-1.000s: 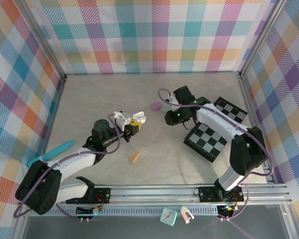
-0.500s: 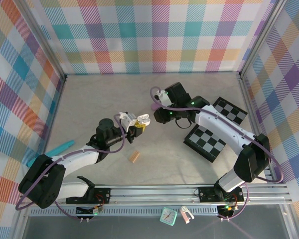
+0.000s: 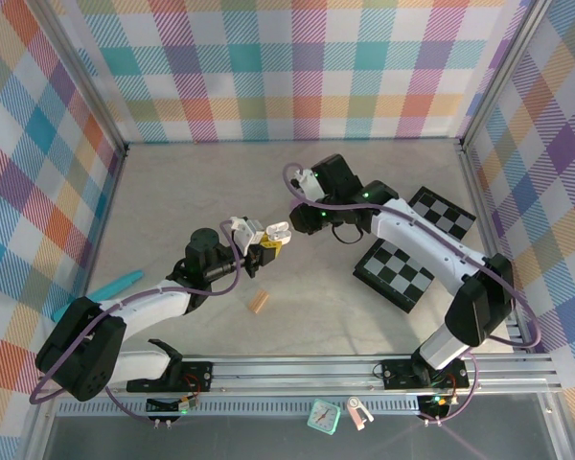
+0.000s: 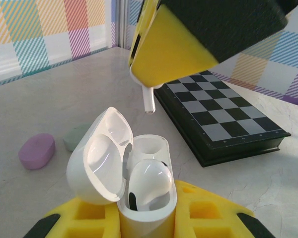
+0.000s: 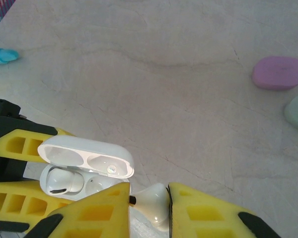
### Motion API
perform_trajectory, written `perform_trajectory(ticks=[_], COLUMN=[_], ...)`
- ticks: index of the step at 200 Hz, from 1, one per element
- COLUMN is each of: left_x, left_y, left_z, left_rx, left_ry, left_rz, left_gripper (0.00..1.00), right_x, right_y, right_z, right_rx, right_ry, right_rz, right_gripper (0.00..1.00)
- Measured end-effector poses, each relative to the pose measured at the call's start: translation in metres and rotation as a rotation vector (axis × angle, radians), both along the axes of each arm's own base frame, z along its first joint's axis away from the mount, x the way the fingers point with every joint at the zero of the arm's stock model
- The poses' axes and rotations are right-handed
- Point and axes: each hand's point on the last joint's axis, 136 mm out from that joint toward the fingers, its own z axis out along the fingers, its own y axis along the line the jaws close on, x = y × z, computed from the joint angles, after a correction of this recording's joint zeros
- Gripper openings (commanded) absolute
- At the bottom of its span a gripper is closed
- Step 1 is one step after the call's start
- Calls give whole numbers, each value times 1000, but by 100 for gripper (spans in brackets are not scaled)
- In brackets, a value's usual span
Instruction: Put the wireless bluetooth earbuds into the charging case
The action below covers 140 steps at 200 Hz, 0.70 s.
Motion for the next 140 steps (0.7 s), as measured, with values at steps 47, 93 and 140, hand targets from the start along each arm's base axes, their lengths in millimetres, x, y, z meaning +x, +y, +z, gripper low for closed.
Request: perform_trajectory(ticks=[47, 93, 140], left_x=[0, 0, 0], left_y=[0, -1, -1], left_z=[1, 1, 2], left_rx=[-3, -3, -4], left_ry=[-5, -5, -5], left_rz=[-1, -3, -3], left_gripper=[0, 0, 0], right_x=[-5, -6, -7], right_y=[7, 12, 12], right_z=[-7, -16, -21], right_rx=[-6, -16, -24], right_ry=[17, 37, 49], right_rz=[22, 33, 42], right_gripper=[24, 24, 29])
